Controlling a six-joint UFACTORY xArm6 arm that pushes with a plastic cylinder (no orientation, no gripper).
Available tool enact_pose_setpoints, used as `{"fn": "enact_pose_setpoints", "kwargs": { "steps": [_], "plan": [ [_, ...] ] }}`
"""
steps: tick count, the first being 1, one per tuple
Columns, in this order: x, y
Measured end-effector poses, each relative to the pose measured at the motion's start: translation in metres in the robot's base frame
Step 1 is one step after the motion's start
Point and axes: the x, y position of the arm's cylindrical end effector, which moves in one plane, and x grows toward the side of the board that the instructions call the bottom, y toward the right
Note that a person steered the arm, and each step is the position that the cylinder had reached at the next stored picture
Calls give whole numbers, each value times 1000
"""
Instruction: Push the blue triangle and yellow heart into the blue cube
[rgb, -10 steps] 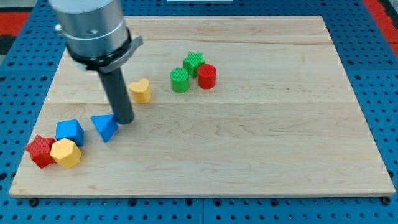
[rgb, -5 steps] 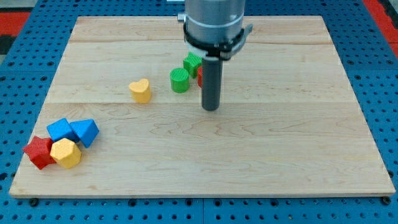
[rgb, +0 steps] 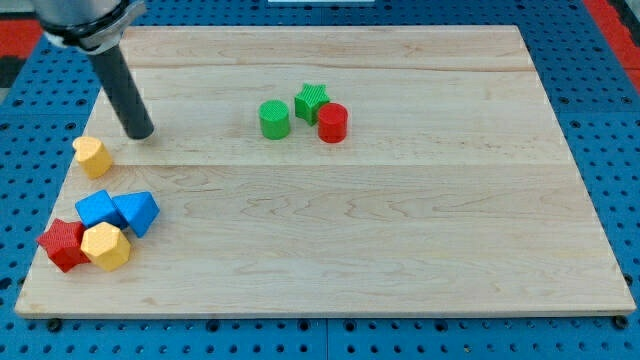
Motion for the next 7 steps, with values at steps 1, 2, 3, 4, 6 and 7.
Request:
{"fn": "enact_pose_setpoints", "kwargs": {
  "steps": [1,2,3,4,6,7],
  "plan": [
    [-30,-22],
    [-22,-64],
    [15,-64],
    [45,-64],
    [55,-60],
    [46,-38]
  ]
}}
